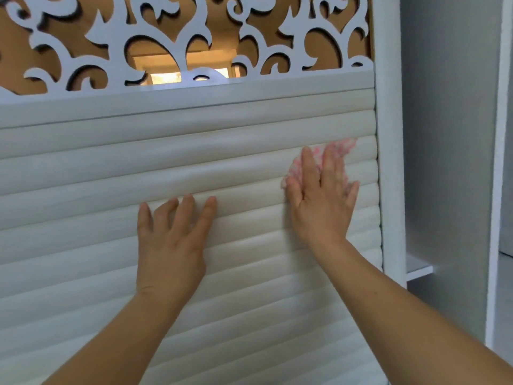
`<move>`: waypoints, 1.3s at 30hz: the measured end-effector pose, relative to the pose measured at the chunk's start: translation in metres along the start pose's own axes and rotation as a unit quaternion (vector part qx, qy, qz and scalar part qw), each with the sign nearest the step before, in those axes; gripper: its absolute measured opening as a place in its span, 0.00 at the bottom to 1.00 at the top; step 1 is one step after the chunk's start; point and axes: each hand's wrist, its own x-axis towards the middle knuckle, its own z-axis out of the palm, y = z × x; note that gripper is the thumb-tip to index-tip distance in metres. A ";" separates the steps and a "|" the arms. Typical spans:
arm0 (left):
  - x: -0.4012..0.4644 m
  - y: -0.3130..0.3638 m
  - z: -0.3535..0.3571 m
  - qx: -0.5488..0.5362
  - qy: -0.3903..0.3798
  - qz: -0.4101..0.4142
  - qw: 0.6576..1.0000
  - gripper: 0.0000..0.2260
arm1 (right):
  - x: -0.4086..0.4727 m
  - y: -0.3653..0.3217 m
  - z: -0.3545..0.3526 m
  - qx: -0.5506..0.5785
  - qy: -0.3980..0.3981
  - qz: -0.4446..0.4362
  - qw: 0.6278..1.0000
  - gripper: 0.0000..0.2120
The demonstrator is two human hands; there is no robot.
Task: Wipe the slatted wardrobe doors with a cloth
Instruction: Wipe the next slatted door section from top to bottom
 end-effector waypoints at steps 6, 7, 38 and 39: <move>-0.012 0.004 0.002 -0.020 -0.013 -0.021 1.000 0.31 | -0.028 -0.003 0.014 -0.075 -0.009 -0.204 0.976 0.27; -0.015 0.005 0.002 -0.025 -0.020 -0.024 0.999 0.31 | -0.027 0.005 0.011 -0.084 -0.015 -0.202 0.976 0.28; -0.105 -0.015 -0.015 -0.037 -0.137 -0.059 0.988 0.31 | -0.136 -0.046 0.080 -0.059 0.038 -0.368 0.927 0.22; -0.106 -0.014 -0.014 -0.036 -0.137 -0.060 0.988 0.32 | -0.132 -0.035 0.077 -0.066 0.042 -0.371 0.925 0.21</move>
